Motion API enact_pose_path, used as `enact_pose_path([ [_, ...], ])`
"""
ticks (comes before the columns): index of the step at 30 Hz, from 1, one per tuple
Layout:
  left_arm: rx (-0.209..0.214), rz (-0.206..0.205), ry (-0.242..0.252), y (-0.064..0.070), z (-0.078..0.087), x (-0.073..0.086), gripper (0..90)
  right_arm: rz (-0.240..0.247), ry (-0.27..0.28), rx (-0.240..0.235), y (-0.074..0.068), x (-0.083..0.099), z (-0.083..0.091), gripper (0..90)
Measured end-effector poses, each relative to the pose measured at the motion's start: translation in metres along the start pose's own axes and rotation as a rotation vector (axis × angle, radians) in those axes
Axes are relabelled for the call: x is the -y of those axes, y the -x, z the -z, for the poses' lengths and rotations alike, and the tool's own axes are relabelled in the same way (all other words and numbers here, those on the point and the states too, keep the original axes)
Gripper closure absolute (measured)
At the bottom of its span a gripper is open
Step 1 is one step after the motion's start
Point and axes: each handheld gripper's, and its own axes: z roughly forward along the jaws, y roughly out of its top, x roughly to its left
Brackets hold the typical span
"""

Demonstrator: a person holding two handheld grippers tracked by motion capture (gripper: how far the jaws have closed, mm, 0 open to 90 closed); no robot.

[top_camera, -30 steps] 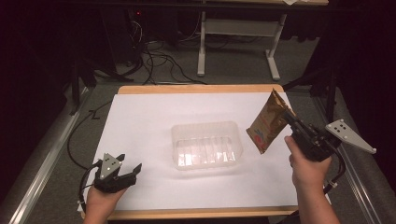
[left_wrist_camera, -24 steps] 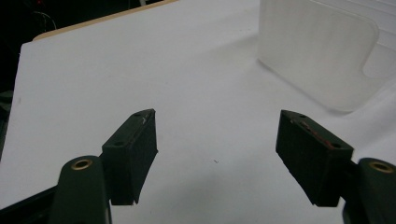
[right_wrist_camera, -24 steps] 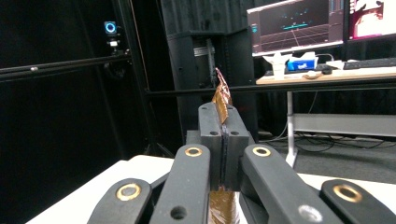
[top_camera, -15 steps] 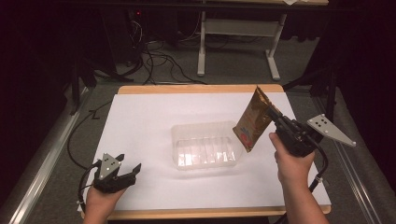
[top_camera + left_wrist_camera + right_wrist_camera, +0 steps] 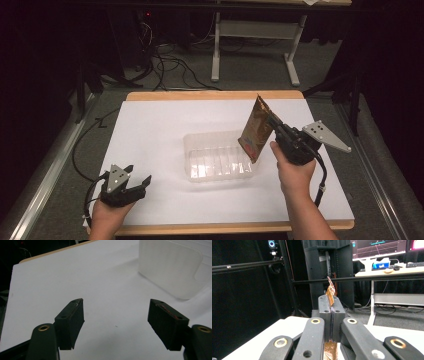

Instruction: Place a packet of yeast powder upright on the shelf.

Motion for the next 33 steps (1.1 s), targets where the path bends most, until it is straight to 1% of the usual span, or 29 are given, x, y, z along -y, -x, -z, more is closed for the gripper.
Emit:
enact_pose_path([
  [8,-0.002,-0.008,0.002,0.001,0.001,0.0,29.8,0.012,-0.023,0.02,-0.007,0.008,-0.012,90.0],
  [12,0.002,0.002,0.01,0.0,0.001,0.0,29.8,0.019,-0.04,0.032,-0.009,0.007,-0.018,90.0],
  [14,0.003,0.002,0.008,0.0,0.001,0.0,29.8,0.02,-0.042,0.034,-0.009,0.007,-0.019,90.0],
  [16,0.001,-0.001,0.006,0.0,0.0,0.0,29.8,0.035,-0.045,0.046,-0.009,0.006,-0.02,90.0],
  [22,0.0,0.002,0.013,0.0,0.003,0.0,29.8,0.029,-0.053,0.064,-0.008,0.008,-0.021,90.0],
  [29,0.006,0.001,0.01,0.0,0.001,0.0,29.8,0.033,-0.066,0.051,-0.013,0.007,-0.03,90.0],
  [32,0.007,0.002,0.008,0.0,0.0,0.0,29.9,0.026,-0.07,0.044,-0.016,0.007,-0.034,90.0],
  [33,0.008,0.001,0.009,-0.001,0.001,0.0,29.8,0.028,-0.072,0.039,-0.019,0.007,-0.036,90.0],
])
